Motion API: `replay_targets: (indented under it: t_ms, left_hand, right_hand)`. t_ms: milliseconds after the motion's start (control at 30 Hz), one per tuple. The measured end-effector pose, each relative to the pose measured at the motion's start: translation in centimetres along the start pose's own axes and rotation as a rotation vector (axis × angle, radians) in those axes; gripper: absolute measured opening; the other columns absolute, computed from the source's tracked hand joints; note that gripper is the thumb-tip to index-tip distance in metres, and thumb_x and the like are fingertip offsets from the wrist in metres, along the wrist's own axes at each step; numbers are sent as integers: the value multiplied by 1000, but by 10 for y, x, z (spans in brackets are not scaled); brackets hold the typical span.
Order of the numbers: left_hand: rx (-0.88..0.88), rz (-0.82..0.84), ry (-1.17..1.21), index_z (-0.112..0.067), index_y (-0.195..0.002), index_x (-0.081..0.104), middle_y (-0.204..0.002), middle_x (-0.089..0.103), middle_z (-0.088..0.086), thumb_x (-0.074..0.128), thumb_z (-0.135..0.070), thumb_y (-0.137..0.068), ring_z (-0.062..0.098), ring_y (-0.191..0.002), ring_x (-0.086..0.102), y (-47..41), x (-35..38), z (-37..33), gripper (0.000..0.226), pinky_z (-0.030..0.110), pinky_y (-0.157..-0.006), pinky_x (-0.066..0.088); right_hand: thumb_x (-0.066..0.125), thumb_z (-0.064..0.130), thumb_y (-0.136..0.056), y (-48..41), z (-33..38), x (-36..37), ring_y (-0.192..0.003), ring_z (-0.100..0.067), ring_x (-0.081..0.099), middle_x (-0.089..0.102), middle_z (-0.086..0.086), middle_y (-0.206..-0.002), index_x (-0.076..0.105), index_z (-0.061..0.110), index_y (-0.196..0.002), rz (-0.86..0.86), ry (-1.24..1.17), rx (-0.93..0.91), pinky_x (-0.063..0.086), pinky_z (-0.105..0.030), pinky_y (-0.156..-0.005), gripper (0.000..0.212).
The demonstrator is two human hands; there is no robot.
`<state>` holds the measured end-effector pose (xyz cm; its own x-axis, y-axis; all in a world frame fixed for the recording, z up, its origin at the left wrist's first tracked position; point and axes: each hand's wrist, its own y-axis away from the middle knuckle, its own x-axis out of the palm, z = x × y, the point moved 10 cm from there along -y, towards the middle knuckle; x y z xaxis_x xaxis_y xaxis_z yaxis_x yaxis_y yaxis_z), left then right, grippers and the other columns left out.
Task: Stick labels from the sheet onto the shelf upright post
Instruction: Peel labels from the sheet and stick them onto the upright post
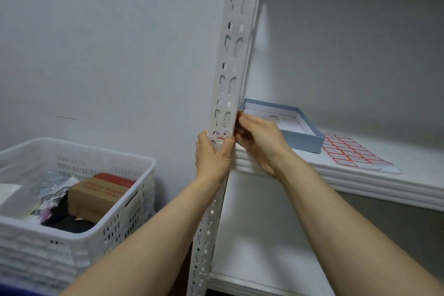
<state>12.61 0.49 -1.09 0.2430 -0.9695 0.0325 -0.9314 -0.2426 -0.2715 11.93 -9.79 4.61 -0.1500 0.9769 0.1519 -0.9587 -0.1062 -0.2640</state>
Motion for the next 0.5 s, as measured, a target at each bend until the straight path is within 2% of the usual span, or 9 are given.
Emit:
replay_targets:
  t_ms: [100, 233, 367, 500]
  left_hand:
    - [18, -34, -32, -16, -114, 46, -114, 59, 6, 46, -63, -51, 25, -106, 57, 0, -1, -2, 78, 46, -97, 44]
    - [48, -25, -47, -20, -103, 44, -109, 59, 5, 45, -59, -51, 22, -101, 57, 3, -1, -8, 65, 45, -95, 46]
    - [70, -9, -50, -20, -106, 43, -112, 58, 5, 46, -59, -52, 21, -102, 56, 3, 1, -10, 67, 45, -96, 45]
    - [91, 22, -82, -18, -110, 40, -112, 56, 4, 43, -58, -52, 21, -103, 55, 2, 2, -10, 71, 45, -96, 46]
  right_hand:
    - [41, 3, -97, -1, 1, 0, -72, -6, 66, 72, 3, -77, 68, 11, -85, 3, -22, -15, 53, -21, -83, 31]
    - [40, 4, -98, -3, -1, 0, -78, -9, 65, 70, 2, -81, 67, 14, -84, 6, -25, -24, 50, -28, -92, 32]
    - [39, 3, -98, -4, -1, -1, -76, -7, 67, 71, 3, -81, 67, 14, -86, 17, -44, -31, 53, -22, -85, 33]
    - [39, 4, -99, -5, -2, -2, -78, -6, 67, 70, 0, -87, 66, 7, -104, 16, -42, -27, 53, -21, -85, 28]
